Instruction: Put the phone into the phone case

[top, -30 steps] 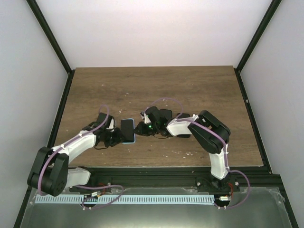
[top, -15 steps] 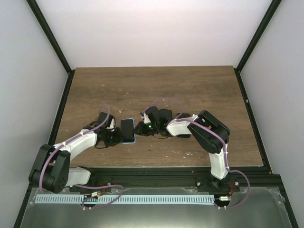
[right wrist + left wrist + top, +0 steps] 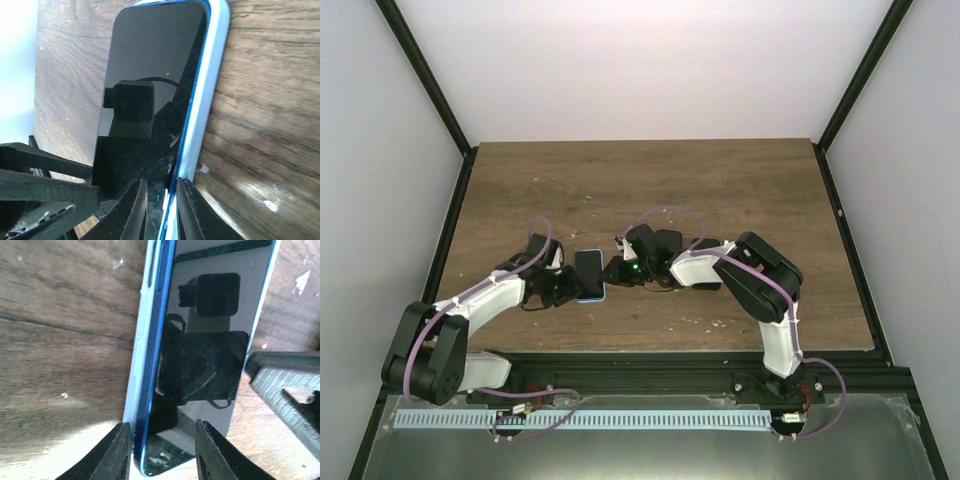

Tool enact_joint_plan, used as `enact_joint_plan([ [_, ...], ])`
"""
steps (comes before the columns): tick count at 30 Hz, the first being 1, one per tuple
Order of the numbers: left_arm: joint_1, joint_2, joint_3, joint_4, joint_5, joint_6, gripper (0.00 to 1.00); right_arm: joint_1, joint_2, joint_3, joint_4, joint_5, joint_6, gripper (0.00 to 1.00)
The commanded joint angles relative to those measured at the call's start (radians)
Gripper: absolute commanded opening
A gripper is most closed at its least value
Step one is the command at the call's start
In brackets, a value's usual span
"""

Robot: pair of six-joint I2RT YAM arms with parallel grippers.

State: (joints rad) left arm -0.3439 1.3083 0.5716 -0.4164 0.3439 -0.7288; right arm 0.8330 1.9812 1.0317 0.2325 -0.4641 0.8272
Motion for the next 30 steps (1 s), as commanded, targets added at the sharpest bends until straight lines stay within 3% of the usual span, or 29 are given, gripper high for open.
enact_joint_plan([
  [1, 0.019, -0.033, 0.040, 0.023, -0.019, 0.013, 0.41, 0.008, -0.023, 0.000, -0.037, 0.061, -0.018, 0.18],
  [11, 0.062, 0.007, 0.080, -0.014, -0.041, 0.108, 0.42, 0.004, -0.016, 0.008, -0.036, 0.055, -0.007, 0.23],
  [23, 0.060, 0.143, 0.038, 0.132, -0.012, 0.088, 0.16, 0.007, 0.053, 0.032, 0.020, -0.014, 0.006, 0.18],
  [30, 0.060, 0.180, 0.061, 0.157, 0.001, 0.078, 0.15, 0.007, 0.069, 0.054, 0.016, -0.014, 0.017, 0.18],
])
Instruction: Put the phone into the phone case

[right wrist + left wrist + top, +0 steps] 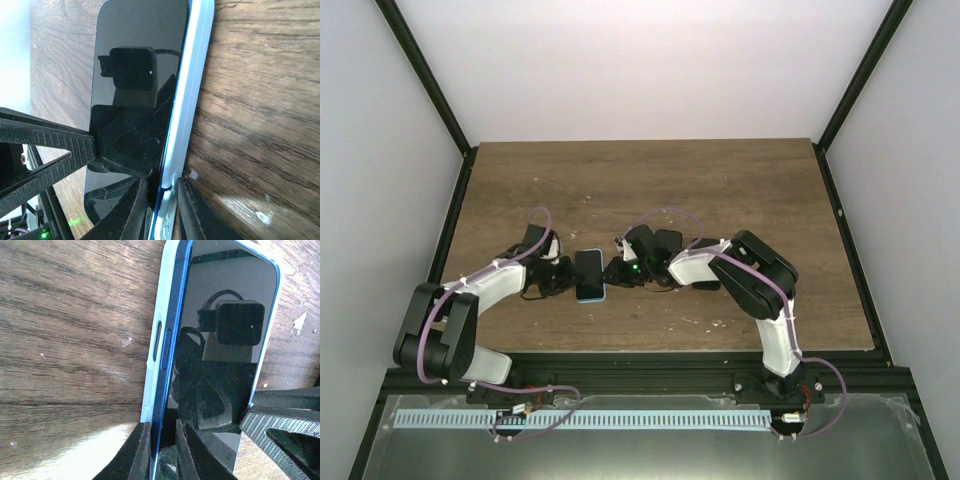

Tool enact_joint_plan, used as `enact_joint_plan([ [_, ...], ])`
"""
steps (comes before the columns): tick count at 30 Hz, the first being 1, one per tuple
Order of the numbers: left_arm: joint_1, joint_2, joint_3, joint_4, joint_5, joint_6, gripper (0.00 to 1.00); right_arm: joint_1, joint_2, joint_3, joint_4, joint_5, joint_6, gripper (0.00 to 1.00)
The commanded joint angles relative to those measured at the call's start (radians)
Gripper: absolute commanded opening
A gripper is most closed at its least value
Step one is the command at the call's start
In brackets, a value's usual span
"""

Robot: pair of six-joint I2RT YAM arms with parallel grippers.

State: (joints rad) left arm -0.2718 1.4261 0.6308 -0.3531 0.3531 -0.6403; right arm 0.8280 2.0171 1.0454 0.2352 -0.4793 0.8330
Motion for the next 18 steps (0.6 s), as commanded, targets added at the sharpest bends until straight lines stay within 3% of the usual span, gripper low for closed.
enact_joint_plan([
  [1, -0.012, 0.062, 0.006, 0.090, -0.013, -0.006, 0.14, 0.011, 0.034, 0.041, 0.017, 0.001, 0.017, 0.18],
  [14, -0.012, 0.064, 0.043, 0.135, -0.004, -0.023, 0.11, 0.011, 0.048, 0.062, 0.045, -0.019, 0.044, 0.18],
  [18, -0.012, -0.064, 0.033, 0.055, -0.027, -0.044, 0.30, 0.012, 0.027, 0.041, 0.036, -0.009, 0.046, 0.19],
])
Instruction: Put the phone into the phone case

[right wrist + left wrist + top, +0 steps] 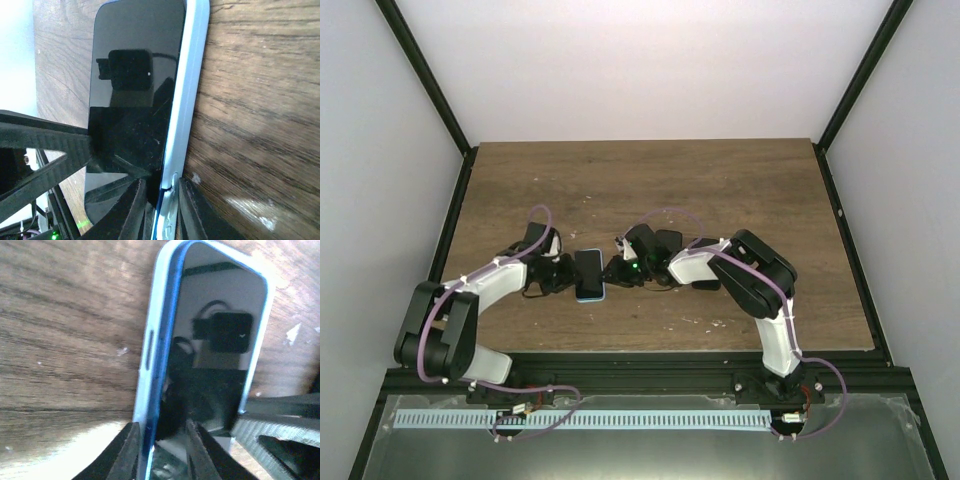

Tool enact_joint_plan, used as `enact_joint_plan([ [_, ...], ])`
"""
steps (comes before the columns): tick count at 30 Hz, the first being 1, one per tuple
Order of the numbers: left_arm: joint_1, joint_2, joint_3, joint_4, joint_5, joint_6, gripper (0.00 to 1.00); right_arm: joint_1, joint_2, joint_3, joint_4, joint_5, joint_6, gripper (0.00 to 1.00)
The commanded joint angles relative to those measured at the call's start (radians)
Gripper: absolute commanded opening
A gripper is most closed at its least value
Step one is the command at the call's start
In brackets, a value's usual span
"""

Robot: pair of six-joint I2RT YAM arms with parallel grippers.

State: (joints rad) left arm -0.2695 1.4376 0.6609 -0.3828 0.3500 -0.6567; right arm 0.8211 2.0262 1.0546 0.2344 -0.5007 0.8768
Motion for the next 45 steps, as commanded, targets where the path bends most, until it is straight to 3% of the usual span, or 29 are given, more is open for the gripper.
enact_joint_plan([
  [1, -0.009, -0.113, -0.005, 0.073, -0.057, -0.031, 0.34, 0.018, 0.008, 0.023, 0.036, 0.025, 0.003, 0.21],
  [6, 0.063, -0.144, 0.001, 0.026, 0.010, -0.010, 0.35, 0.022, -0.004, -0.015, 0.041, 0.065, 0.033, 0.23],
  [14, 0.074, -0.044, -0.002, 0.063, 0.102, 0.052, 0.40, 0.023, -0.002, -0.020, 0.053, 0.074, 0.061, 0.30],
  [23, 0.081, 0.078, -0.016, 0.125, 0.109, 0.086, 0.27, 0.020, 0.035, -0.020, 0.172, -0.027, 0.136, 0.33],
  [26, 0.080, 0.094, -0.036, 0.154, 0.175, 0.093, 0.25, 0.019, 0.018, -0.041, 0.211, -0.048, 0.150, 0.33],
  [38, -0.007, 0.029, -0.093, 0.251, 0.328, -0.046, 0.24, -0.021, -0.127, -0.256, 0.427, -0.085, 0.197, 0.33],
  [45, -0.024, 0.008, -0.083, 0.257, 0.368, -0.075, 0.27, -0.025, -0.139, -0.265, 0.443, -0.104, 0.169, 0.33],
])
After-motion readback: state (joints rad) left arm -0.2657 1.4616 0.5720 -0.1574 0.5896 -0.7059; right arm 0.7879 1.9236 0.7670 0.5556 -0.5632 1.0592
